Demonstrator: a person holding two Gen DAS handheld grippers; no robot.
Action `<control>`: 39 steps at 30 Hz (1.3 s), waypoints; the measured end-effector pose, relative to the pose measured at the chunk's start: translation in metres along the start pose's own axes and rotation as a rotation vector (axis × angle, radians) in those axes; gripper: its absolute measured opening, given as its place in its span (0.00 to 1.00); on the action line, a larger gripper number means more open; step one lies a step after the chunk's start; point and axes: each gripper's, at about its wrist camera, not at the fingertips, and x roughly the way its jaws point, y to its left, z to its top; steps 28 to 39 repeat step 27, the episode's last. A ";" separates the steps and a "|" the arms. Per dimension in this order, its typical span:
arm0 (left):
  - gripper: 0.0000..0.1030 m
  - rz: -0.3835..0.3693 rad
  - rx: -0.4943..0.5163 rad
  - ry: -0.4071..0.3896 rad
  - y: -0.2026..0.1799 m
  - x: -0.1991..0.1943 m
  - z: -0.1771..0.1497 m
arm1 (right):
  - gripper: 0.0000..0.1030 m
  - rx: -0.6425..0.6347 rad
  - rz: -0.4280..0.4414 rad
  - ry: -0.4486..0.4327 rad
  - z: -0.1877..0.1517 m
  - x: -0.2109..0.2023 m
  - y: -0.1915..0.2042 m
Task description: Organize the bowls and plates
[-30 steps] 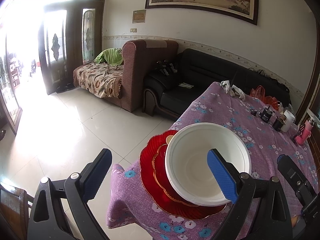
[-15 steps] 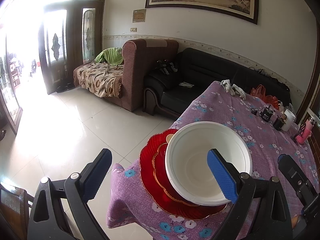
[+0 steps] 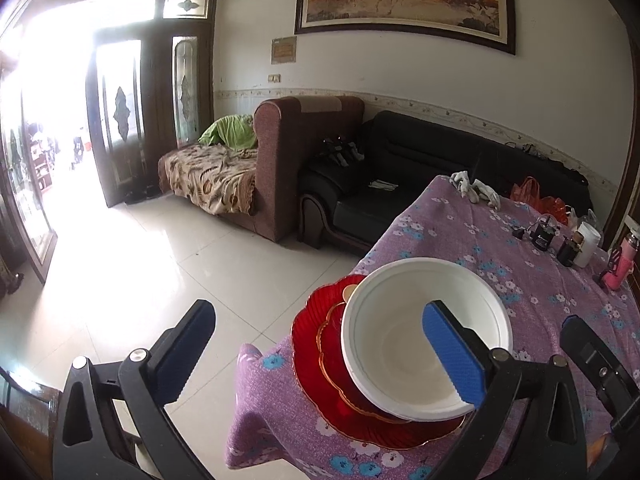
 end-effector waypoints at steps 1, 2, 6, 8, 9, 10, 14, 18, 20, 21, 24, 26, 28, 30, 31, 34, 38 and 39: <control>1.00 -0.011 -0.005 -0.009 0.001 -0.002 0.000 | 0.60 0.001 0.000 0.000 0.000 0.000 0.000; 1.00 -0.023 -0.012 -0.017 0.003 -0.003 -0.001 | 0.60 0.003 0.001 0.001 0.000 0.001 0.000; 1.00 -0.025 -0.048 -0.046 0.010 -0.008 -0.002 | 0.60 0.001 0.004 0.002 0.000 0.002 0.000; 1.00 -0.025 -0.068 -0.068 0.014 -0.011 0.001 | 0.60 -0.002 0.006 0.003 0.000 0.002 -0.001; 1.00 -0.023 -0.082 -0.080 0.016 -0.013 0.001 | 0.60 -0.004 0.007 0.004 0.000 0.002 -0.001; 1.00 -0.012 -0.097 -0.088 0.018 -0.014 0.002 | 0.60 -0.003 0.008 0.007 0.000 0.003 -0.001; 1.00 0.053 -0.084 -0.072 0.014 -0.008 0.004 | 0.60 0.004 0.016 0.018 -0.002 0.006 -0.003; 1.00 0.050 -0.054 -0.059 0.007 -0.004 0.002 | 0.60 -0.003 0.017 0.022 -0.002 0.008 -0.002; 1.00 0.041 -0.050 -0.057 0.005 -0.005 0.003 | 0.60 -0.003 0.016 0.023 -0.003 0.008 -0.002; 1.00 0.036 -0.053 -0.053 0.006 -0.005 0.003 | 0.60 -0.002 0.015 0.023 -0.003 0.008 -0.003; 1.00 0.020 -0.055 -0.045 0.005 -0.005 0.006 | 0.60 0.007 0.014 0.020 -0.002 0.008 -0.005; 1.00 0.030 -0.044 -0.049 0.004 -0.005 0.007 | 0.60 0.012 0.014 0.019 -0.001 0.007 -0.006; 1.00 0.034 -0.043 -0.049 0.004 -0.006 0.007 | 0.60 0.014 0.014 0.019 -0.001 0.007 -0.007; 1.00 0.034 -0.043 -0.049 0.004 -0.006 0.007 | 0.60 0.014 0.014 0.019 -0.001 0.007 -0.007; 1.00 0.034 -0.043 -0.049 0.004 -0.006 0.007 | 0.60 0.014 0.014 0.019 -0.001 0.007 -0.007; 1.00 0.034 -0.043 -0.049 0.004 -0.006 0.007 | 0.60 0.014 0.014 0.019 -0.001 0.007 -0.007; 1.00 0.034 -0.043 -0.049 0.004 -0.006 0.007 | 0.60 0.014 0.014 0.019 -0.001 0.007 -0.007; 1.00 0.034 -0.043 -0.049 0.004 -0.006 0.007 | 0.60 0.014 0.014 0.019 -0.001 0.007 -0.007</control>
